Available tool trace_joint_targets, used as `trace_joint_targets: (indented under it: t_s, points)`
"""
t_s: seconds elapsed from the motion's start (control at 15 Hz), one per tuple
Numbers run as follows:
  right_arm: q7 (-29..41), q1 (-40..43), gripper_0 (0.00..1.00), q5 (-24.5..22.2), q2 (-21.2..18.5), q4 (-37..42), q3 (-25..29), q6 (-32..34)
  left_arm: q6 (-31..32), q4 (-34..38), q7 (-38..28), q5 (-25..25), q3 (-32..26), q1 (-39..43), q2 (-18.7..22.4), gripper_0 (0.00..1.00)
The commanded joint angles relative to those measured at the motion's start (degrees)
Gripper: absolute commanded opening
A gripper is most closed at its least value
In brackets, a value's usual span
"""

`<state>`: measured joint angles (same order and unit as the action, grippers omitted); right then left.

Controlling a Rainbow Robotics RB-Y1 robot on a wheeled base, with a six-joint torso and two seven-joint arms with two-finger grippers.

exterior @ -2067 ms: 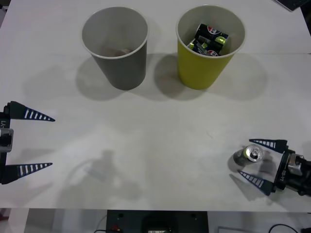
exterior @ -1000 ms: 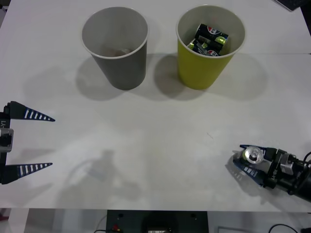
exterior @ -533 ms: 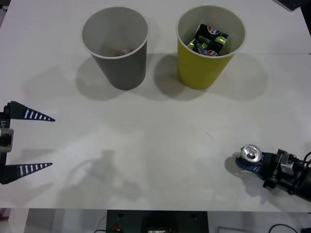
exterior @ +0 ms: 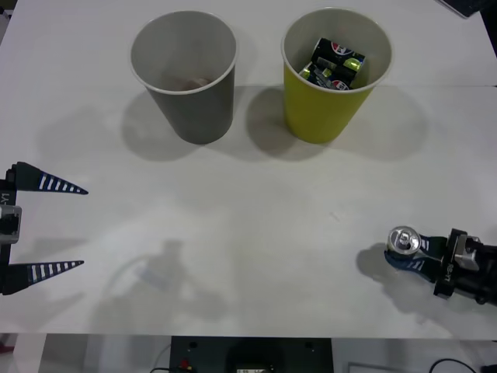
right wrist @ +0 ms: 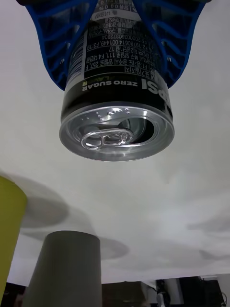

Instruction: Put the can into the green bin and the plastic bottle into the gray bin

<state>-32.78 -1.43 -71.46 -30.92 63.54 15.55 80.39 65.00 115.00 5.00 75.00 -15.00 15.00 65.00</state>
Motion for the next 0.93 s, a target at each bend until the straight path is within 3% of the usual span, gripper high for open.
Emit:
trace_joint_targets:
  t_s: [0.07, 0.4, 0.93]
  points:
    - [12.7, 6.6, 0.00, -7.3, 0.0, 17.3, 2.7, -2.7, 0.0, 0.0, 0.0, 0.0, 0.0, 0.0, 0.0, 1.00]
    - [35.2, 13.5, 0.00, -18.5, 0.0, 39.6, 4.0, -7.3, 0.0, 0.0, 0.0, 0.0, 0.0, 0.0, 0.0, 1.00]
    - [68.0, 13.1, 0.00, -31.6, -4.5, 56.0, 2.6, -7.3, 0.0, 0.0, 0.0, 0.0, 0.0, 0.0, 0.0, 1.00]
